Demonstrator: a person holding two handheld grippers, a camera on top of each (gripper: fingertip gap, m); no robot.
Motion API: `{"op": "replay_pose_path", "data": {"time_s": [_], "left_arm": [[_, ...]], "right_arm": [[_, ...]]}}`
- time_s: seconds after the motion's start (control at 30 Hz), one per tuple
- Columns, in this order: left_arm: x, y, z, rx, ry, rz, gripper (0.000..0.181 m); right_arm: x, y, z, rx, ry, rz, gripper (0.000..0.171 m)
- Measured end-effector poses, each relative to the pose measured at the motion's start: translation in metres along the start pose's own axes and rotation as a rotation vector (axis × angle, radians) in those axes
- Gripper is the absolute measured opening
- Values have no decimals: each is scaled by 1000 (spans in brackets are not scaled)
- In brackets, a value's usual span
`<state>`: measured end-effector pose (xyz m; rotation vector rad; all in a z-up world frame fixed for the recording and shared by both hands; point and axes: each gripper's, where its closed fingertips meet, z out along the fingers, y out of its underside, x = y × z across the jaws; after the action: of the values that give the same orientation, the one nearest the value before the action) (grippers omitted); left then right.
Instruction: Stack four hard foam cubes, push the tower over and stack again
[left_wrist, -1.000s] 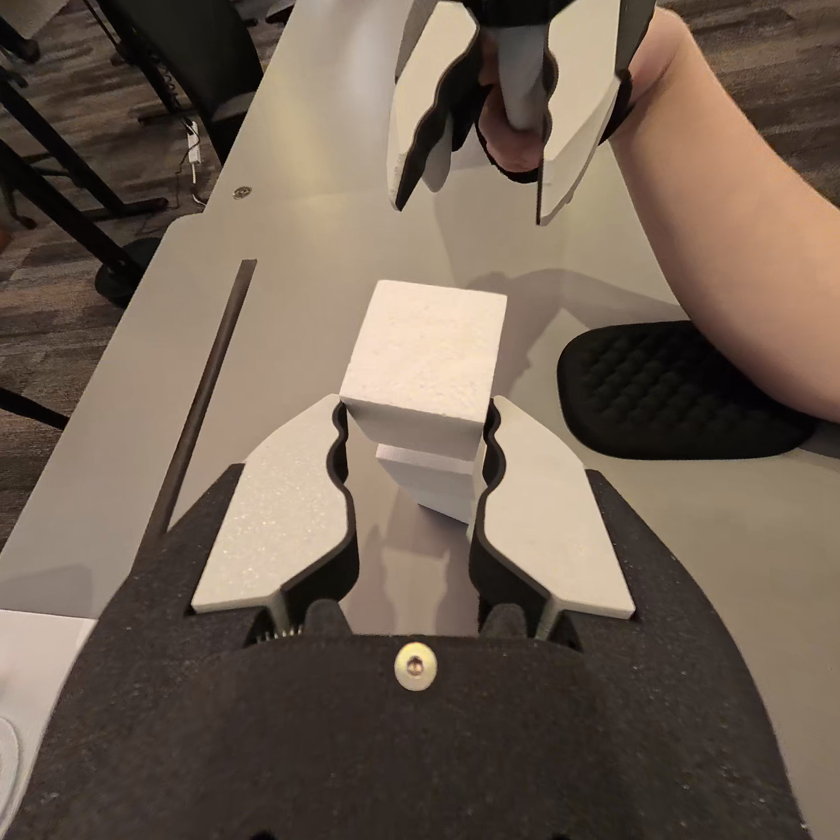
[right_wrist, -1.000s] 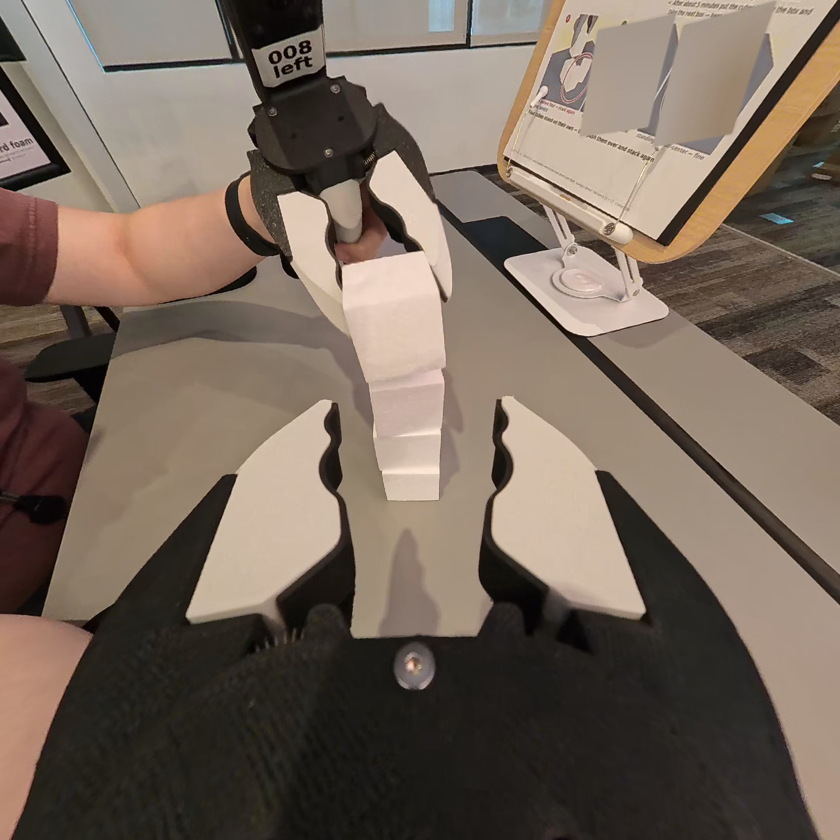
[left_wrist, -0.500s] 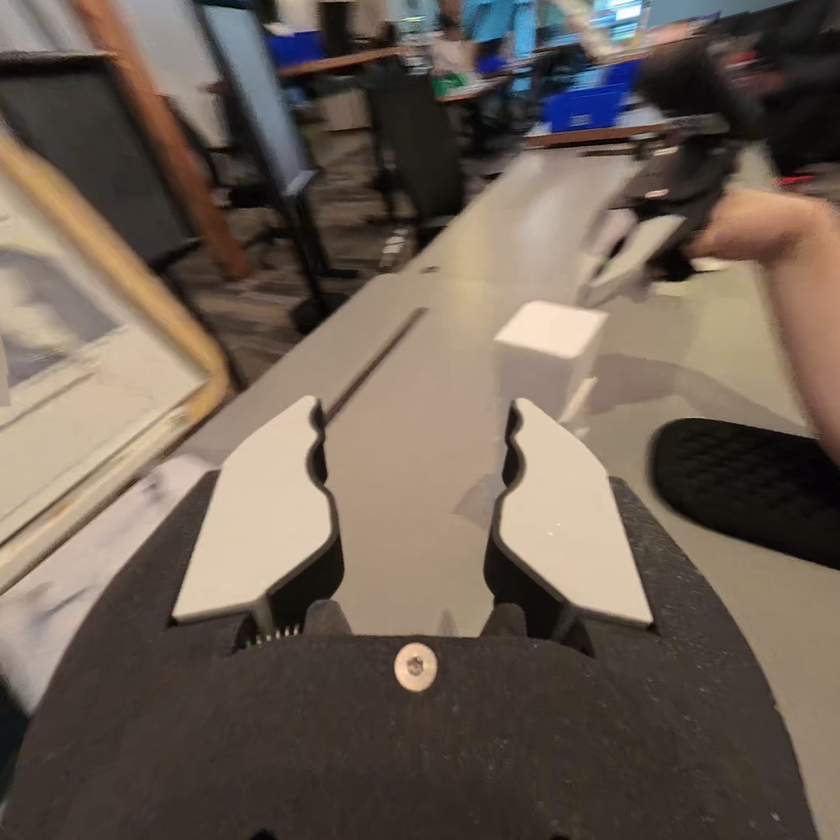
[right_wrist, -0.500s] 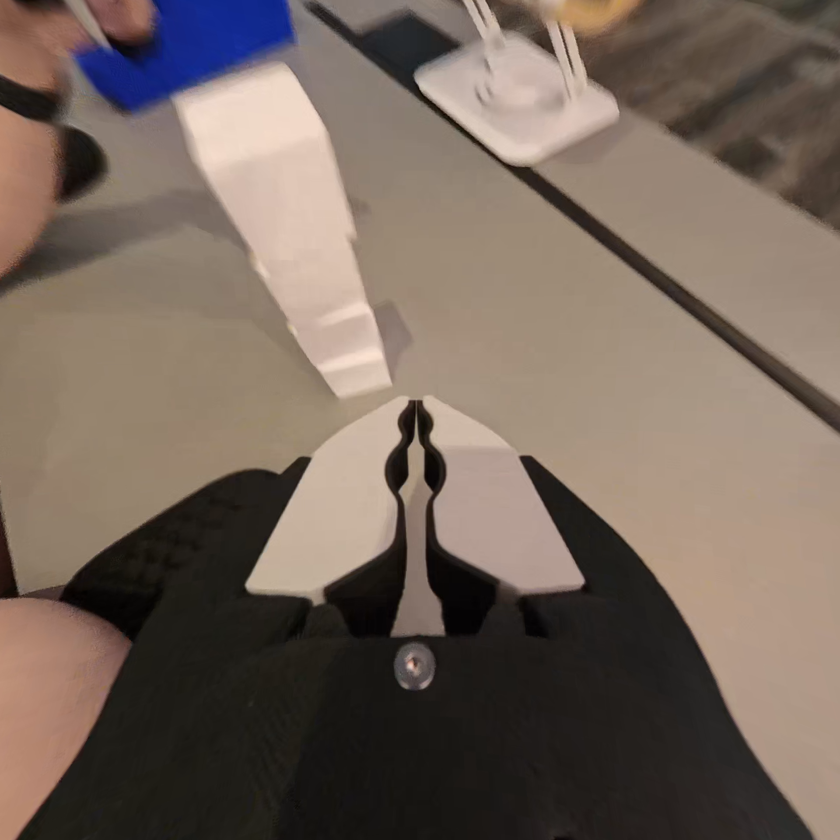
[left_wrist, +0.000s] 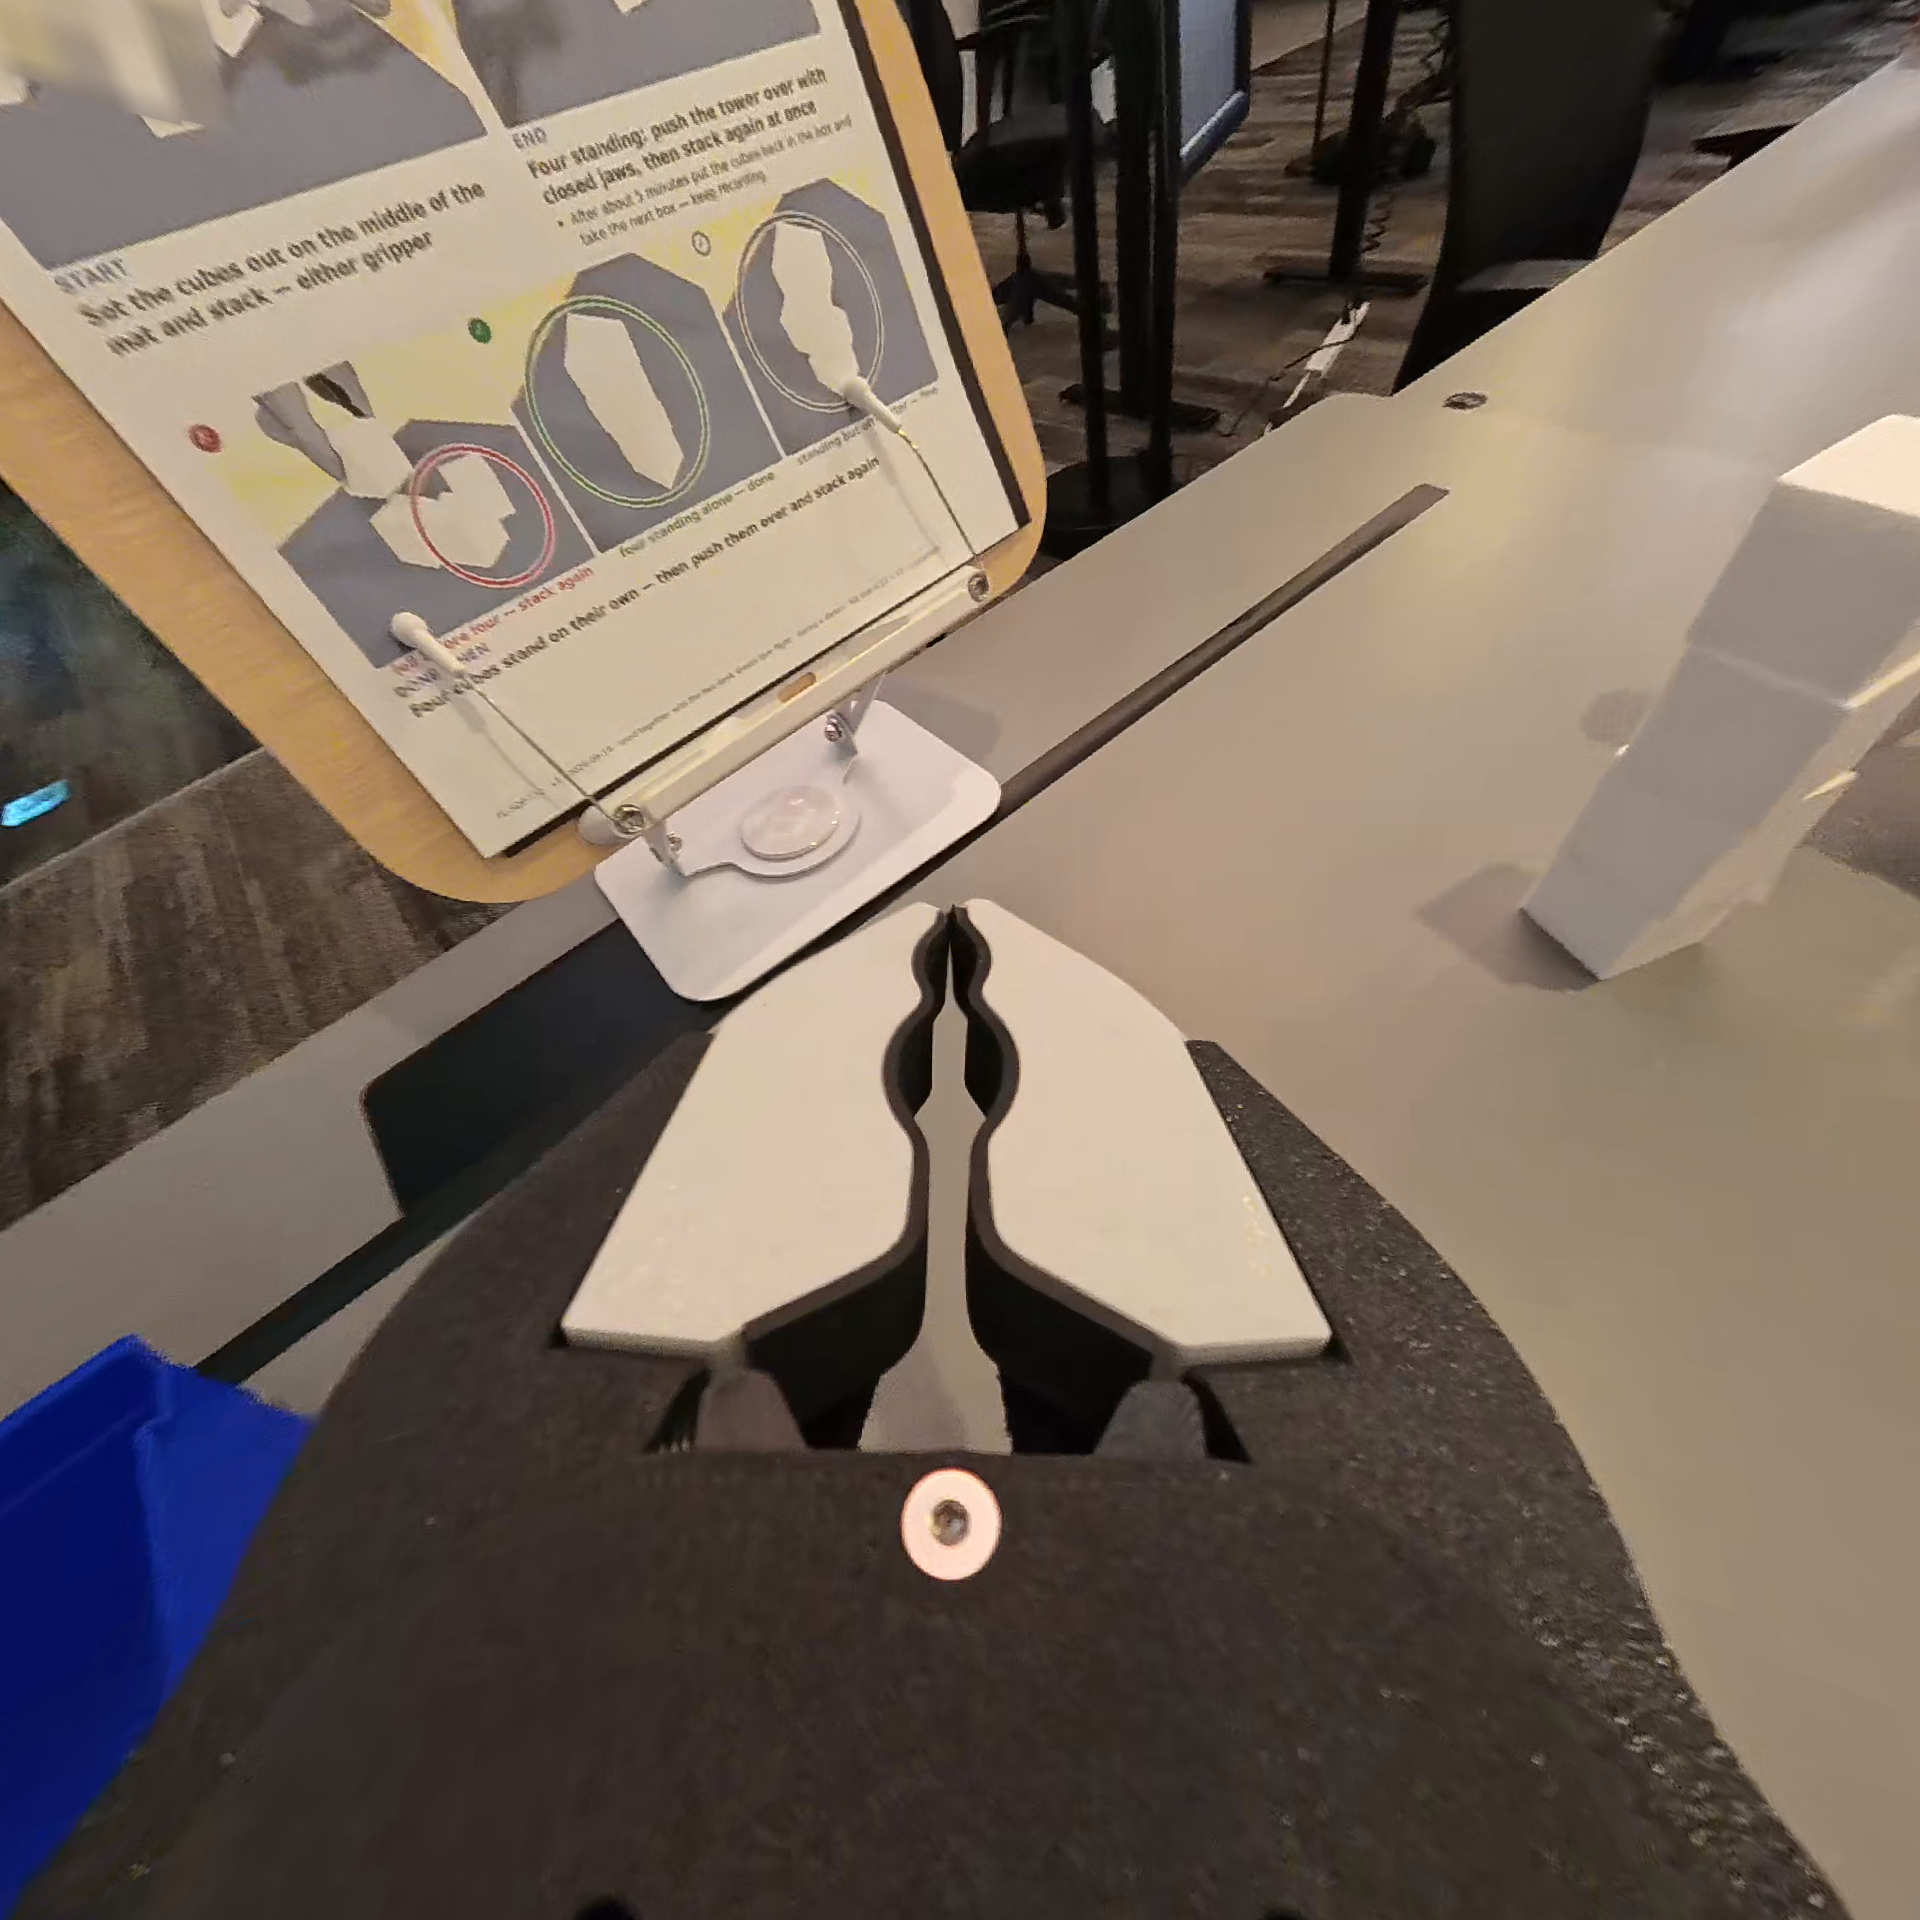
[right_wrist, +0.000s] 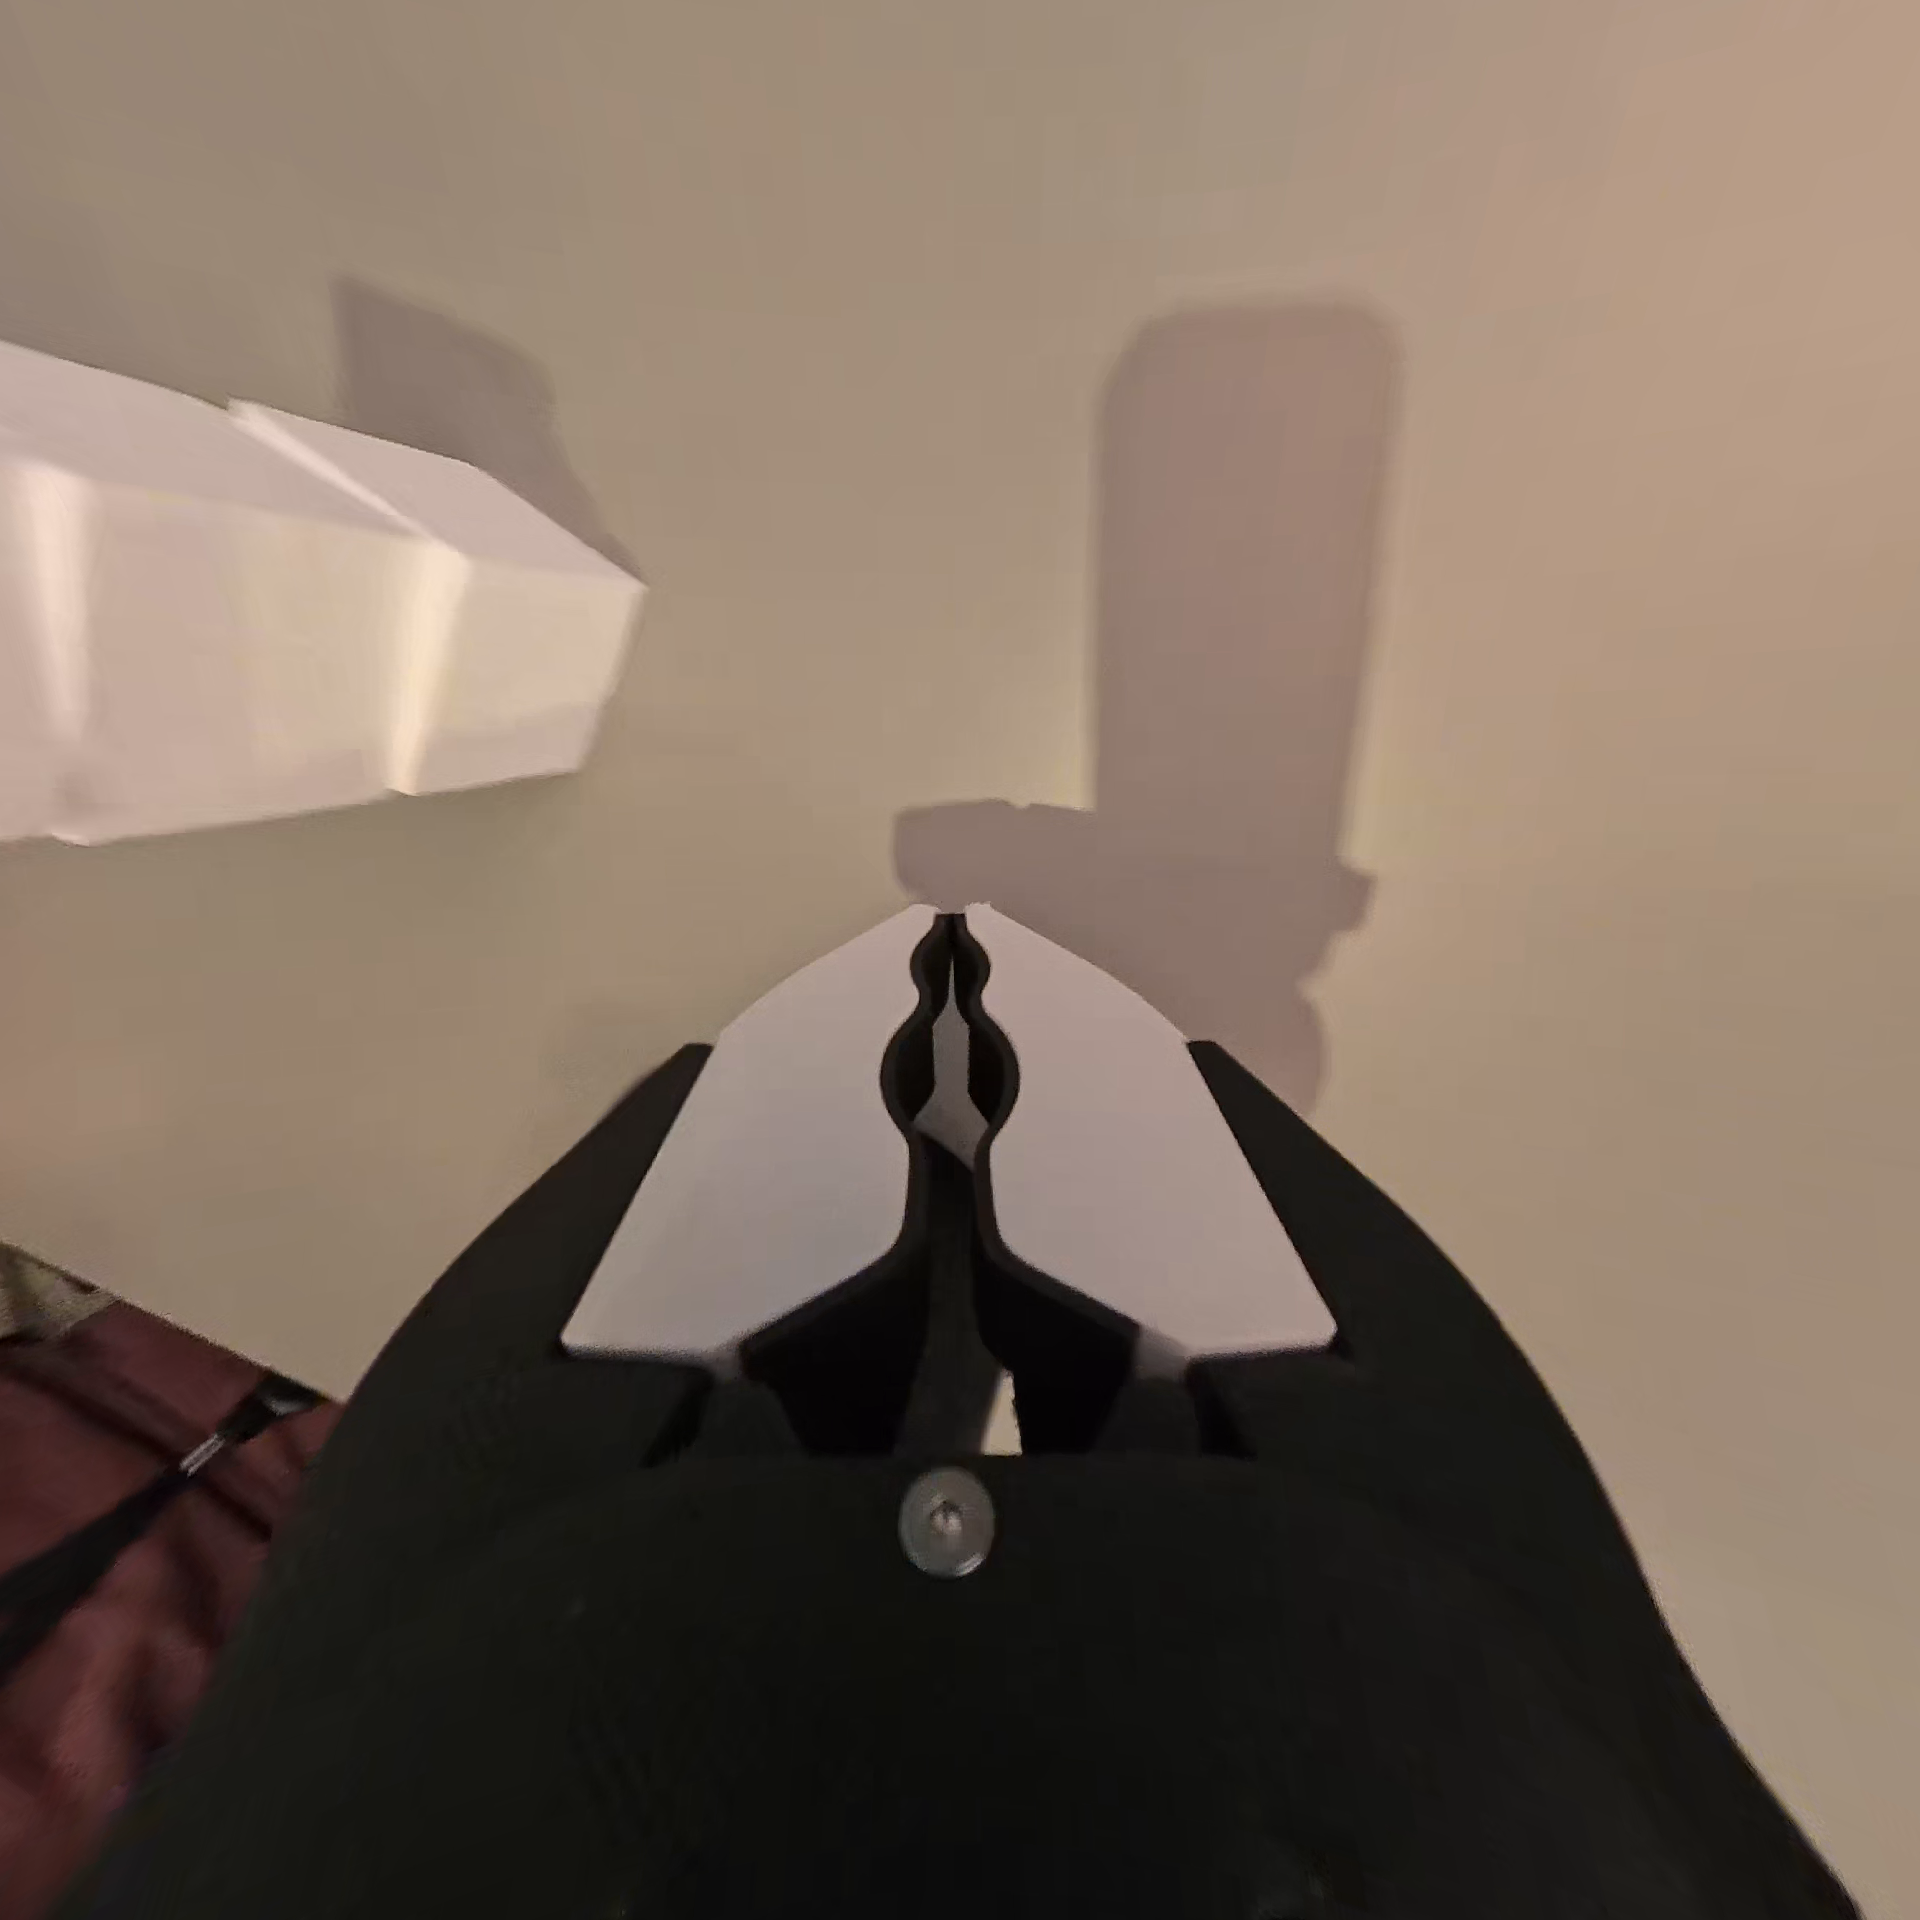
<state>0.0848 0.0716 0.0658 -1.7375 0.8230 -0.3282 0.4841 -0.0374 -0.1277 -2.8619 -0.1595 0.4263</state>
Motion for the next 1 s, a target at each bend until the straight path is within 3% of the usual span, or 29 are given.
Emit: {"op": "replay_pose_path", "data": {"time_s": [0.3, 0.5, 0.63, 0.7, 0.83, 0.9, 1.0], "left_arm": [[-11, 5, -9, -49, -87, 103, 0], [-23, 3, -28, -19, -97, 88, 0], [-23, 24, -24, -75, -5, 50, 29], [-25, 37, -14, -104, 28, 64, 41], [-67, 52, -5, -137, -165, 62, 42], [-80, 49, -5, -91, -206, -44, 46], [-100, 51, -1, -29, -283, -173, 74]], "right_arm": [[-119, -62, -2, -32, 160, -279, 1], [-167, -92, -11, -38, 244, -414, 1], [-184, -107, -16, 16, 201, -520, 1], [-187, -115, -14, 76, 147, -590, 2], [-186, -134, -6, 305, -28, -749, 12], [-175, -143, -7, 458, -85, -801, 27], [-155, -146, -7, 672, -183, -820, 34]]}}
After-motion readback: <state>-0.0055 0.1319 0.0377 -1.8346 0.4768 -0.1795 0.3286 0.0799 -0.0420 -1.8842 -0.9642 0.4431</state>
